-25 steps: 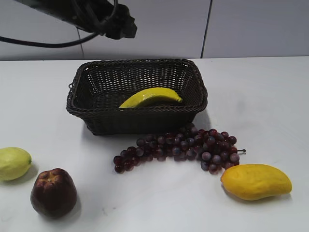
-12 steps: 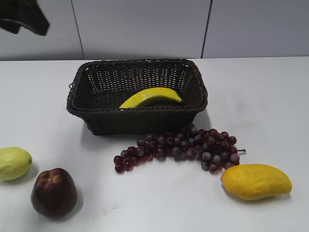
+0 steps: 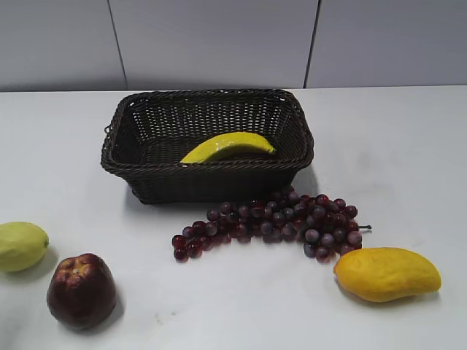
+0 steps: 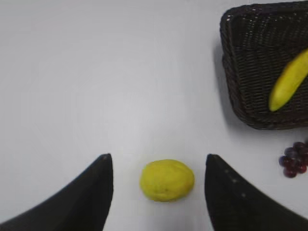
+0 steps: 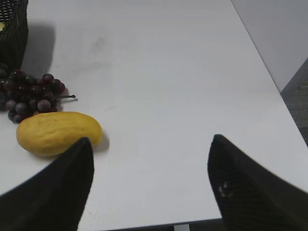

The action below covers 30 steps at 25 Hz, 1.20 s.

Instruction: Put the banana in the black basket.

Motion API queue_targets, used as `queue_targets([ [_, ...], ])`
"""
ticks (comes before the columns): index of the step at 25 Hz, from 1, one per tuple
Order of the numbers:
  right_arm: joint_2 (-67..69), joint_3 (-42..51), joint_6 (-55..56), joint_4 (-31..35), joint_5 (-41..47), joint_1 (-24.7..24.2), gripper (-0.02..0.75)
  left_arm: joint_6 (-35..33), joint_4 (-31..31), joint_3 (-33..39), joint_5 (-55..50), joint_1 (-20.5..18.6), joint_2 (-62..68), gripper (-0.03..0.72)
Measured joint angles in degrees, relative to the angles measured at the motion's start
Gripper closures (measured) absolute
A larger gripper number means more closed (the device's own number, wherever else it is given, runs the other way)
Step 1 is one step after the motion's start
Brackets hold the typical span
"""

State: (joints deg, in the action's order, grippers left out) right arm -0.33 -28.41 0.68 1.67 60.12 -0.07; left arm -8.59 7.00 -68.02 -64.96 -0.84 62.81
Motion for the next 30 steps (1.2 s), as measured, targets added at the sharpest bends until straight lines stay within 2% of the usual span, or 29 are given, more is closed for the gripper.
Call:
queue_targets([
  [14,0.00,0.00,0.00,0.00,0.00,0.00,0.148,2.58,-2.37,24.10,4.75,-0.55,-33.54,0.102],
  [23,0.00,0.00,0.00,0.00,0.00,0.00,0.148,2.74,-2.37,32.20,3.46,-0.55,-53.90,0.103],
  [30,0.00,0.00,0.00,0.00,0.00,0.00,0.148,2.99,-2.74,36.13,1.30,-0.55,-56.94,0.103],
])
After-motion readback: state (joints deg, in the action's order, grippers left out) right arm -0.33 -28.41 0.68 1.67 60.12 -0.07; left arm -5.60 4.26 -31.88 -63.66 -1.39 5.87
